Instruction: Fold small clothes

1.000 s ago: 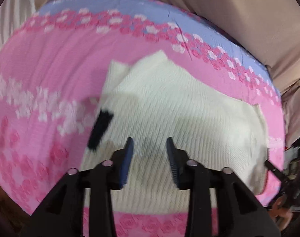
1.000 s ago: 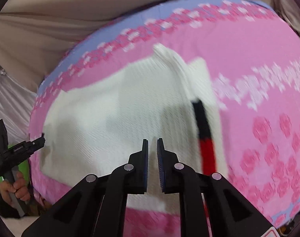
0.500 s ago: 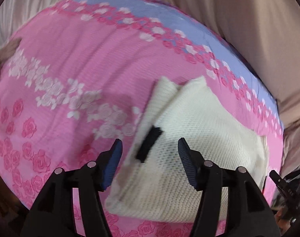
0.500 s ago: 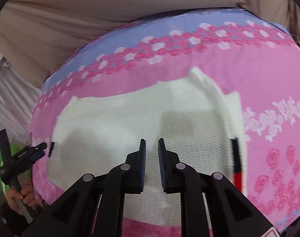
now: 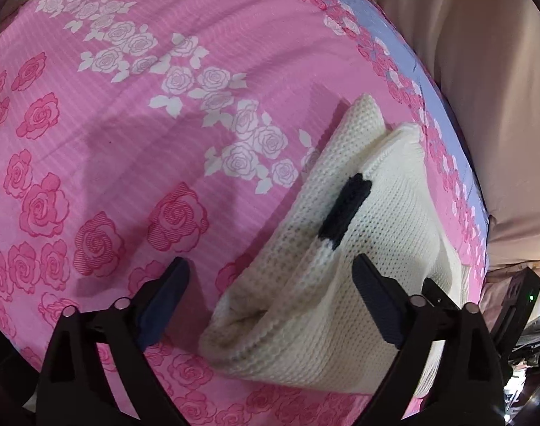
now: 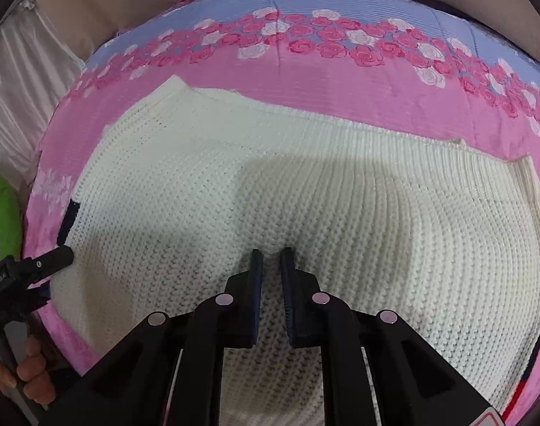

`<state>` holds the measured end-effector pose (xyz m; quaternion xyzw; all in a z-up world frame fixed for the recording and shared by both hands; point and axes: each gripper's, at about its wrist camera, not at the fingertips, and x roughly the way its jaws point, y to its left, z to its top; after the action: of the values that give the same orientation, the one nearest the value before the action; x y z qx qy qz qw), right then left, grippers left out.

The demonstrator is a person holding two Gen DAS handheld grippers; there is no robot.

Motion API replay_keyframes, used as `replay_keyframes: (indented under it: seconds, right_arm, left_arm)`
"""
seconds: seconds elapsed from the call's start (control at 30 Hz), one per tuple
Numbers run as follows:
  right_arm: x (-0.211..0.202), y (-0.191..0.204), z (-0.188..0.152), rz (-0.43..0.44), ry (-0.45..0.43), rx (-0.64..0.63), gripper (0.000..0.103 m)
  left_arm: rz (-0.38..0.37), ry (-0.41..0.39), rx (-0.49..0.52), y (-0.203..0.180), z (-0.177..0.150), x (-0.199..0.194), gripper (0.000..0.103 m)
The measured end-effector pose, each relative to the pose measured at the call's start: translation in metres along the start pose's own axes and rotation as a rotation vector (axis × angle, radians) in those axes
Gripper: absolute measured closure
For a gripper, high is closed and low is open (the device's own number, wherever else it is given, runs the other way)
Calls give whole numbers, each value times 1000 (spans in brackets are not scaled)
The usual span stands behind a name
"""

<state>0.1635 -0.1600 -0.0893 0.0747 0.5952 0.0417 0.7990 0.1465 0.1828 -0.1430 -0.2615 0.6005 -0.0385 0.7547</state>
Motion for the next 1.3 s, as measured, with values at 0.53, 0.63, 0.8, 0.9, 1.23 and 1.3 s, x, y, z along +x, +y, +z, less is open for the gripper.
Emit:
replay_keyframes:
  seconds: [0.53, 0.63, 0.8, 0.9, 1.23, 1.3]
  right_arm:
    - [-44, -54, -20, 253, -104, 218, 88]
    - [-81, -103, -46, 254, -170, 317, 84]
    - [-105, -187, -98, 185, -174, 499, 76]
    - [-112, -207, -117, 200, -180, 573, 69]
    - [-98, -169, -68, 410, -164, 544, 31]
    - [-86, -162, -54, 343, -120, 507, 30]
  left_arm:
    - [-220, -14, 578, -205, -53, -64, 85]
    - [-259, 48, 758, -259, -100, -45, 85]
    - [-92, 190, 984, -288, -163, 41, 80]
    - [-122, 149, 948, -274, -162, 28, 68]
    - [-102, 132, 970, -195, -150, -21, 30]
    - [-73, 173, 1000, -185, -166, -7, 29]
